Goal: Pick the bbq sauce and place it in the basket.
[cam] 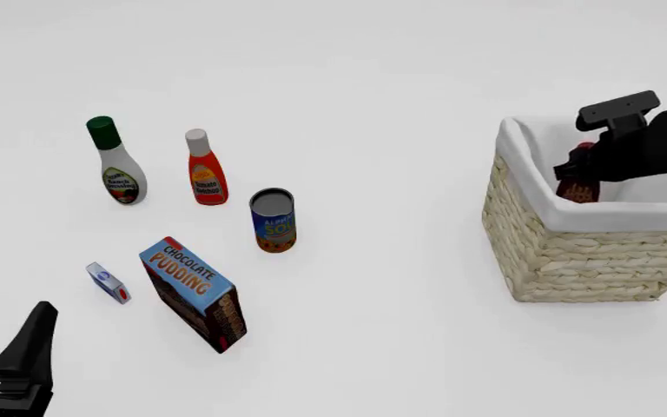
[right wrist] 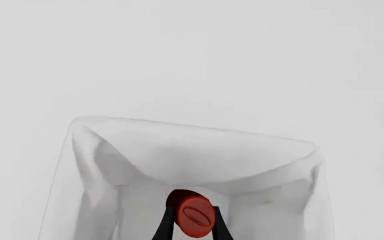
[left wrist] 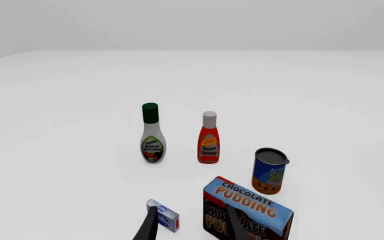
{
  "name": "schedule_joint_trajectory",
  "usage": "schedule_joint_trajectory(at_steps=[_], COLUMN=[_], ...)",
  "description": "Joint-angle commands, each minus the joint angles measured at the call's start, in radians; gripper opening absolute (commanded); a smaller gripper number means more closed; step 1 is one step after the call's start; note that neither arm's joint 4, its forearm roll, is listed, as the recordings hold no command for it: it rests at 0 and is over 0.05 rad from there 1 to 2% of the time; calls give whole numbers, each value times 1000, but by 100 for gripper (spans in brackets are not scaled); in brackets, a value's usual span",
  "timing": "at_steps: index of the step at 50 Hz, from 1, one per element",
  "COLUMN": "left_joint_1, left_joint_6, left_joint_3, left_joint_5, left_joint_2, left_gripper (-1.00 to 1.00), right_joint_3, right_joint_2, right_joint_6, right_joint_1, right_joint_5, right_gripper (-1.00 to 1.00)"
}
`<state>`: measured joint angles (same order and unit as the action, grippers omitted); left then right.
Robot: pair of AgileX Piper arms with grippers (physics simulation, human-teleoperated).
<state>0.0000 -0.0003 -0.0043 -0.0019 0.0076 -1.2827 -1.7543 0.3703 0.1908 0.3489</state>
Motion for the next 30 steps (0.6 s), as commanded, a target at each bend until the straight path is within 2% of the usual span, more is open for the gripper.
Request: schedule_joint_trajectory(at_steps=[1,7,8,30], left_joint_1=[0,0,0,0], left_joint_6=[0,0,0,0], left_joint_3=[0,0,0,0], left_joint_5=[0,0,0,0], left_joint_2=[0,0,0,0], left_gripper=[100,100,100,100], right_joint_3=[-4,-7,-8,-17], right_joint_2=[-15,-15,-16,21], right_joint_6=[-13,-5,-7,-3], right_joint_1=[1,2,1,4], right_joint_5=[-14,-12,-11,17], right_gripper=[-100,-100,100,100])
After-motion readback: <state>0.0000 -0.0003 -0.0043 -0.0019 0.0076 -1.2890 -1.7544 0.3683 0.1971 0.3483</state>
